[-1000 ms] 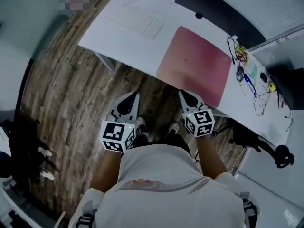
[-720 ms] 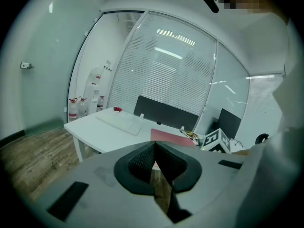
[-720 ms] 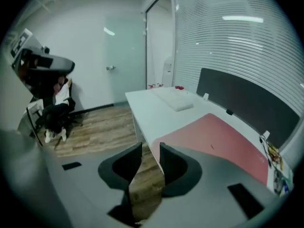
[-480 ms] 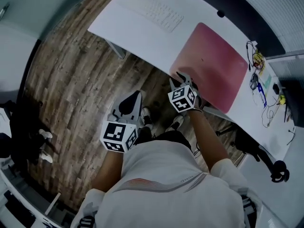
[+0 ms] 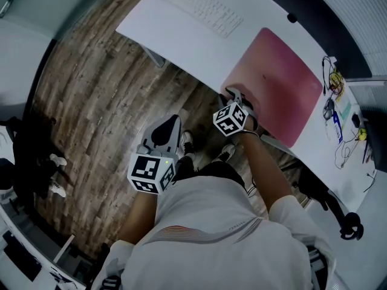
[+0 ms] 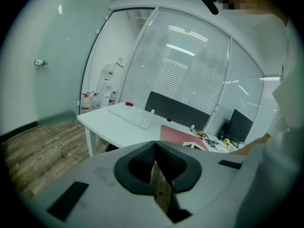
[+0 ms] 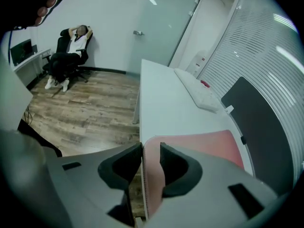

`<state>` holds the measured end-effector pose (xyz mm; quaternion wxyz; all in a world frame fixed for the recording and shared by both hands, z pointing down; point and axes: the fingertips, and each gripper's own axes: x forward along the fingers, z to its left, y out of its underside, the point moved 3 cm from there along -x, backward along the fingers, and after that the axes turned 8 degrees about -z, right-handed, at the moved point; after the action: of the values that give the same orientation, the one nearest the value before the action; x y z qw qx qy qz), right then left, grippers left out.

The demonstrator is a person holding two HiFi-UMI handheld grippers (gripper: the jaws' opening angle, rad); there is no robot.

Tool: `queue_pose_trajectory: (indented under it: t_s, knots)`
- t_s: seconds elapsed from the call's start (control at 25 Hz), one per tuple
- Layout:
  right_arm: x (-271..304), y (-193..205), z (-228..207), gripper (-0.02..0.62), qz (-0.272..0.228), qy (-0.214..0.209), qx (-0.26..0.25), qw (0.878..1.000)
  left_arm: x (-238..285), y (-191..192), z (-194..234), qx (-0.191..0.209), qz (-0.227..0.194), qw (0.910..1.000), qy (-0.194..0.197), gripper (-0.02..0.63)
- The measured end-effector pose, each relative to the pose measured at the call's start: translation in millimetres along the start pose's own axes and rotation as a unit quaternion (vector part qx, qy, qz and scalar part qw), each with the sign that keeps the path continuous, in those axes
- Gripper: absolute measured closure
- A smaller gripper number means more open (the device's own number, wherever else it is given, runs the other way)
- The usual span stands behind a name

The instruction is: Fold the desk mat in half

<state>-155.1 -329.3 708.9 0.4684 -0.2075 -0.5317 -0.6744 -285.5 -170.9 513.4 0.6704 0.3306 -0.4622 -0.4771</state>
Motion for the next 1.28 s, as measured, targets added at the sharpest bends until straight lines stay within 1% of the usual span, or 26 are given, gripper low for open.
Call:
queue_pose_trajectory:
  t_s: [0.2, 0.32, 0.36, 0.4, 0.44, 0.68, 0.92, 1.04, 1.2, 1.28]
  knots:
    - [-3, 2, -4, 0.434, -0.009, -0.041, 0.040, 0.998, 5, -4, -11, 0.003, -0.005, 0.9998, 0.017, 0.594]
    - [-4, 1, -4, 0.449, -0.014, -0.053, 0.049, 0.997, 5, -3, -11, 0.002, -0.001, 0.9998, 0.018, 0.594]
    - [-6, 0, -3, 0.465, -0.018, -0.053, 0.052, 0.997, 6, -3, -10, 0.001, 0.000, 0.9999, 0.017, 0.594]
    - [-8, -1, -3, 0.500, -0.022, -0.052, 0.055, 0.997, 6, -3, -10, 0.000, 0.001, 0.9999, 0.016, 0.594]
    - [-9, -2, -3, 0.520, -0.027, -0.049, 0.058, 0.997, 6, -3, -10, 0.000, 0.001, 0.9999, 0.015, 0.594]
    - [-15, -5, -7, 0.532, -0.046, -0.038, 0.092, 0.994, 9, -4, -11, -0.001, 0.005, 0.9998, 0.018, 0.594]
    - [-54, -9, -28, 0.535, -0.091, 0.009, 0.108, 0.990, 22, -12, -30, 0.010, 0.006, 0.9988, 0.048, 0.594]
    - [-82, 3, -46, 0.535, -0.109, 0.034, 0.152, 0.982, 35, -19, -55, 0.023, 0.001, 0.9970, 0.073, 0.594]
    - [-126, 24, -74, 0.535, -0.143, 0.063, 0.242, 0.958, 52, -28, -94, 0.042, -0.002, 0.9931, 0.110, 0.594]
    - [-146, 39, -87, 0.535, -0.152, 0.080, 0.271, 0.947, 61, -30, -115, 0.050, -0.002, 0.9906, 0.127, 0.594]
